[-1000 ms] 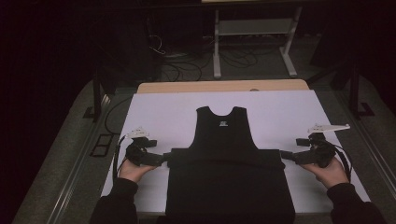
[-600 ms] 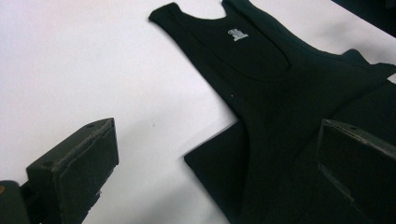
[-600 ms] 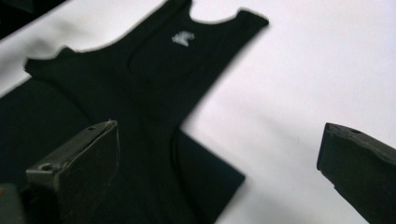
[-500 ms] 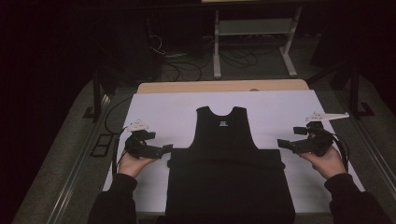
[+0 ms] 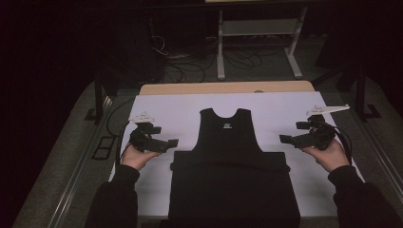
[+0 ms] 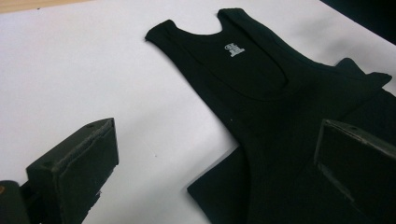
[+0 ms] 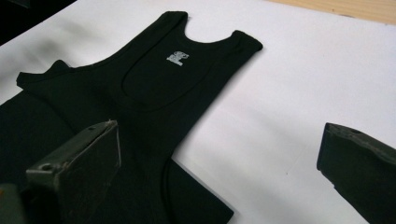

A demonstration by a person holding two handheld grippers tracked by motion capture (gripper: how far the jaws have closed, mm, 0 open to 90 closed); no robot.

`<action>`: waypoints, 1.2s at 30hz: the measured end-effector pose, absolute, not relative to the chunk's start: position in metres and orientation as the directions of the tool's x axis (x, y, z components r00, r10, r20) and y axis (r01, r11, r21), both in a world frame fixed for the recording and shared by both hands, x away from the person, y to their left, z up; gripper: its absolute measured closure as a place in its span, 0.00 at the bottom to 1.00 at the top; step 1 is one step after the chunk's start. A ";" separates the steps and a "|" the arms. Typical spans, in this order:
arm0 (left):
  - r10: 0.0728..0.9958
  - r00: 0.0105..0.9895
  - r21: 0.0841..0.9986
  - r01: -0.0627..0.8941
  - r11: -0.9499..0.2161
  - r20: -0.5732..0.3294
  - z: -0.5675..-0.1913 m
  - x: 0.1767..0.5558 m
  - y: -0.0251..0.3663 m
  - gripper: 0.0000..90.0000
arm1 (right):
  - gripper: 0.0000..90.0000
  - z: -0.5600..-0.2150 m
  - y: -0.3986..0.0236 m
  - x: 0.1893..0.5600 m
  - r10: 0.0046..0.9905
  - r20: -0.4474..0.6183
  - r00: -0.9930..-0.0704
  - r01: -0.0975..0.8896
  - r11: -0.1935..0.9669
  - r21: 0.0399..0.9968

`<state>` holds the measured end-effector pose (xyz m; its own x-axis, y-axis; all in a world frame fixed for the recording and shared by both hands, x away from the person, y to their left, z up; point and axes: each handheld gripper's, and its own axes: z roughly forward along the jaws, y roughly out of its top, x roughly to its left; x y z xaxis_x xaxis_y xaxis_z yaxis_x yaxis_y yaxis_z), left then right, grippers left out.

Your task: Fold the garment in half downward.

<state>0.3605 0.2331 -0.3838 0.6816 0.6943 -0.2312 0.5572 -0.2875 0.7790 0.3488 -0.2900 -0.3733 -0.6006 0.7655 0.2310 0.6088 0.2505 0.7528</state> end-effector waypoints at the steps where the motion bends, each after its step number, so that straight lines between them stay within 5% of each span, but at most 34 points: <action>1: 0.695 0.680 0.779 0.558 -0.285 -0.233 -0.384 0.361 0.232 0.00 | 0.00 -0.372 -0.290 0.350 0.761 0.234 -0.606 0.608 0.253 0.753; 36: 0.673 0.713 0.749 0.552 -0.366 -0.196 -0.375 0.400 0.216 0.00 | 0.00 -0.355 -0.272 0.396 0.738 0.200 -0.644 0.594 0.319 0.738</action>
<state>0.4004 0.2155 -0.3745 0.7131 0.6731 -0.1959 0.5517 -0.3665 0.7492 0.3955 -0.2722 -0.3545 -0.6441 0.7384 0.1996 0.5944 0.3189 0.7383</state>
